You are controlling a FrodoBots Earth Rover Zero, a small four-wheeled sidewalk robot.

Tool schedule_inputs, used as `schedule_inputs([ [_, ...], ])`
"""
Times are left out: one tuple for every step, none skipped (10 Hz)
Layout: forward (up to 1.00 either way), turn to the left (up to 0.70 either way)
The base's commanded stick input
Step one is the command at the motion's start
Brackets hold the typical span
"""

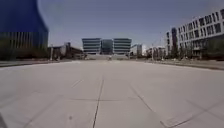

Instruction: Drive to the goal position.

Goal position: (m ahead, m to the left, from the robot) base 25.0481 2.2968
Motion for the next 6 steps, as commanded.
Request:
schedule_inputs([
  [1.00,0.00],
  [1.00,0.00],
  [1.00,0.00],
  [1.00,0.00],
  [1.00,0.00],
  [1.00,0.00],
])
